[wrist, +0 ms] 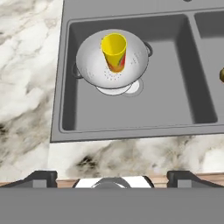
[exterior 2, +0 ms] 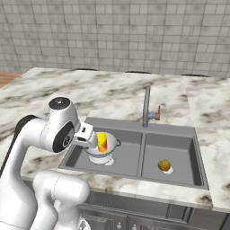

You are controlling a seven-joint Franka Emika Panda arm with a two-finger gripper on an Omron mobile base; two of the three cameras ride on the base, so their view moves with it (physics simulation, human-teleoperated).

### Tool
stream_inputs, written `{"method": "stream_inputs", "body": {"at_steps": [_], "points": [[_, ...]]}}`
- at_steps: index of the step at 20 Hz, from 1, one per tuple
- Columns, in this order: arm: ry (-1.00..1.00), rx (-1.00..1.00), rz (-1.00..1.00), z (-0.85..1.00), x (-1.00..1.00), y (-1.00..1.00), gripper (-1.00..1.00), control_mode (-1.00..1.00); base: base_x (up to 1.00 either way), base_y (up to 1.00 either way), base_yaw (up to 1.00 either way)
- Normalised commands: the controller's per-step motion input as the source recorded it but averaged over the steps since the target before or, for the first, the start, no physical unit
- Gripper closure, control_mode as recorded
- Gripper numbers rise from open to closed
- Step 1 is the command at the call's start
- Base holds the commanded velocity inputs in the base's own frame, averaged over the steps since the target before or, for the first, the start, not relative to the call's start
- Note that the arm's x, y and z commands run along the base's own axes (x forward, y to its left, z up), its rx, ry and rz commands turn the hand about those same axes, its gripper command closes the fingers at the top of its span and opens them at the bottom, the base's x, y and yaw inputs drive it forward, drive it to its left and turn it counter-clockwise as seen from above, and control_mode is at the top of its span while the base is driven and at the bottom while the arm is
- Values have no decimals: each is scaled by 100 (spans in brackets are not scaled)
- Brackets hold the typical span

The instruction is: Pick the cup and colander and place them in the sink. Then turn on the water.

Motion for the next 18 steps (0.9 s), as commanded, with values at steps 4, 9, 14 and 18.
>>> {"method": "stream_inputs", "body": {"at_steps": [4, 9, 14, 18], "points": [[0, -1, 0, 11, -14, 7, -100, -100, 0, 0, 0], [0, 0, 0, 0, 0, 0, -100, -100, 0, 0, 0], [0, 0, 0, 0, 0, 0, -100, 100, -10, 0, 0], [0, 0, 0, 0, 0, 0, -100, 100, -98, -25, -17]]}}
